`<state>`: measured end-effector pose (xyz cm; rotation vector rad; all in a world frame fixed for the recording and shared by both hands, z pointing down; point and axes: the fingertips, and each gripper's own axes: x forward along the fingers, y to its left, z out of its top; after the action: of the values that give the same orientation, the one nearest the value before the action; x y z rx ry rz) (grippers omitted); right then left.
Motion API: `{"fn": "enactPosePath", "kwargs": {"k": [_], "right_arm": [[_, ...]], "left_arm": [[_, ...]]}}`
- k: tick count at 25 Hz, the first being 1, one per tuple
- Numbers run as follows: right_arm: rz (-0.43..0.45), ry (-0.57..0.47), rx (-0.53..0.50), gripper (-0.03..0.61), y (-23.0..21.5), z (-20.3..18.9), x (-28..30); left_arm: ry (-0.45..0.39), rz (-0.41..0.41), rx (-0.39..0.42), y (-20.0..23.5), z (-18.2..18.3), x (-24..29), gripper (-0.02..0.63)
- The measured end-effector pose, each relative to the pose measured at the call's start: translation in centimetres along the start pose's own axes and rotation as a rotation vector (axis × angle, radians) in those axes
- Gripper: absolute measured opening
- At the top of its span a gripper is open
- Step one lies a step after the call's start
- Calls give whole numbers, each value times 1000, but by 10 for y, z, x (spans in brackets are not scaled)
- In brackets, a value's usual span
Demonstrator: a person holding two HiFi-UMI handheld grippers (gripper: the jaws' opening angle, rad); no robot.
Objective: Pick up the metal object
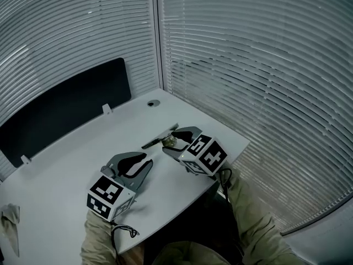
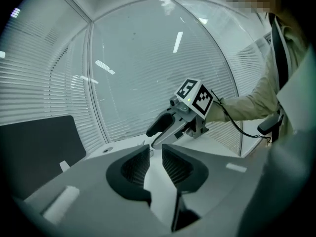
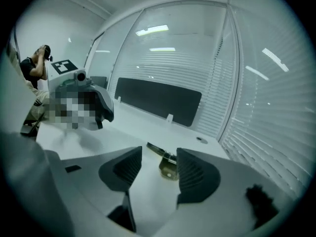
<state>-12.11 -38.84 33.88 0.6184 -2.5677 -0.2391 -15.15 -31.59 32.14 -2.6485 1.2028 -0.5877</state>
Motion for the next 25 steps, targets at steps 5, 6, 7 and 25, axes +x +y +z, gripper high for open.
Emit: {"fn": "enactPosePath", "kwargs": {"k": [5,6,7,25], "right_arm": [[-24,119,40,245,-29,-19,31],[-22,134,49,247,-33,-21,36],[-17,147,58,250,-36,-23,40],[-16,229,76,182,-48,-29,64]], "left_arm": [[67,14,-3,29,-15,26,117],[89,16,0,34,-20,32,131],[113,17,2,40,-24,38,143],[405,-105,-71,65,-74,91,193]]}}
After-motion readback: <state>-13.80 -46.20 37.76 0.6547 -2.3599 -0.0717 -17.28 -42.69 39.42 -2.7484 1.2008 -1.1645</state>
